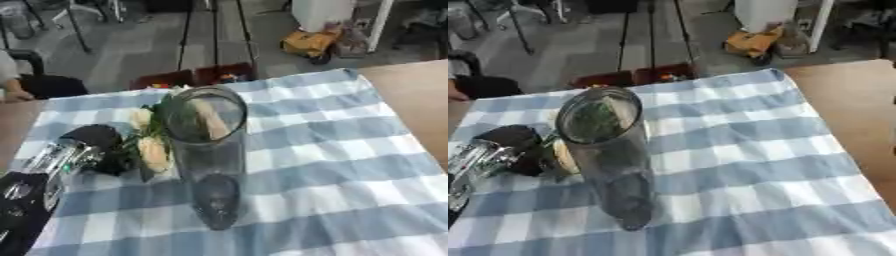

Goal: Arrange flowers into the vase.

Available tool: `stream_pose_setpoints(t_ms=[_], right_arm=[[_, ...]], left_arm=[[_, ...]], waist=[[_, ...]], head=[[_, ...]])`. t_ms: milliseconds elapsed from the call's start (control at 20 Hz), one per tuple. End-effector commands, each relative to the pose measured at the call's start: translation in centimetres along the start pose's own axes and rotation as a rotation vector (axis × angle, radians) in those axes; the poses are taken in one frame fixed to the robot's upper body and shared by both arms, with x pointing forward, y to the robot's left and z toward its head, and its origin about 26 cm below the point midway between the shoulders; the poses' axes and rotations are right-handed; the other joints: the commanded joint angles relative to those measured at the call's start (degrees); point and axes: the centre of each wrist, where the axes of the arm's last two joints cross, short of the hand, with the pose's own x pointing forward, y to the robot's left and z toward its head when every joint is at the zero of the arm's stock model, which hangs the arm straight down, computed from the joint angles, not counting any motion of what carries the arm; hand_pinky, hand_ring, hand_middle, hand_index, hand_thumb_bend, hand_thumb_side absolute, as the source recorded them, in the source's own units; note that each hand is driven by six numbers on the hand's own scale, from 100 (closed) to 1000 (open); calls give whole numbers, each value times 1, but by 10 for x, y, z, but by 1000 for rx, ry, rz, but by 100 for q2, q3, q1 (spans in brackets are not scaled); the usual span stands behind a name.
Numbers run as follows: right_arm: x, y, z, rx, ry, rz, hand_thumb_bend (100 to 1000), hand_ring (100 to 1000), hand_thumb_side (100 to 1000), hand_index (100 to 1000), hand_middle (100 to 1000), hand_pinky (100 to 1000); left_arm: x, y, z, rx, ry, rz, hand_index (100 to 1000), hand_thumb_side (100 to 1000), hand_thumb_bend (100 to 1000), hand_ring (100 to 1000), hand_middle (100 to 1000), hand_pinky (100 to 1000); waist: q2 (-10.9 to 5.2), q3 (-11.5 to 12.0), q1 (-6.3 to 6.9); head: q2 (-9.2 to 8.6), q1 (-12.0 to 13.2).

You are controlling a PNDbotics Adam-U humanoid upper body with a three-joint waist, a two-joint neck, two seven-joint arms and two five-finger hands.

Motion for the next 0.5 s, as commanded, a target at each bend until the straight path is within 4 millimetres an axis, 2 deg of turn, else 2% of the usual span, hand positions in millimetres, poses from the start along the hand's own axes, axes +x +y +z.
stream_pose_setpoints(t_ms=[50, 150, 300, 500], right_arm=[[2, -5, -5, -19, -18, 8, 100, 814, 888, 808, 594, 849], [2, -5, -5, -21, -17, 7, 100, 814, 888, 809, 593, 849], [2, -5, -5, -22, -17, 7, 100, 812, 887, 808, 592, 849], [2, -5, -5, -23, -15, 6, 100, 811, 887, 808, 589, 850]], left_arm=[[-7, 11, 2, 62, 18, 3, 379, 643, 100, 202, 295, 157], [-7, 12, 2, 114, 27, 3, 334, 660, 100, 146, 247, 105], [-6, 11, 2, 171, 41, 9, 298, 669, 100, 100, 203, 100], [-5, 13, 1, 255, 57, 52, 231, 816, 100, 100, 139, 100]], waist=[[-83, -1, -26], [-82, -4, -24], [-82, -10, -26], [-78, -14, -26]], head=[[-72, 5], [-68, 3], [-62, 2], [-68, 4]])
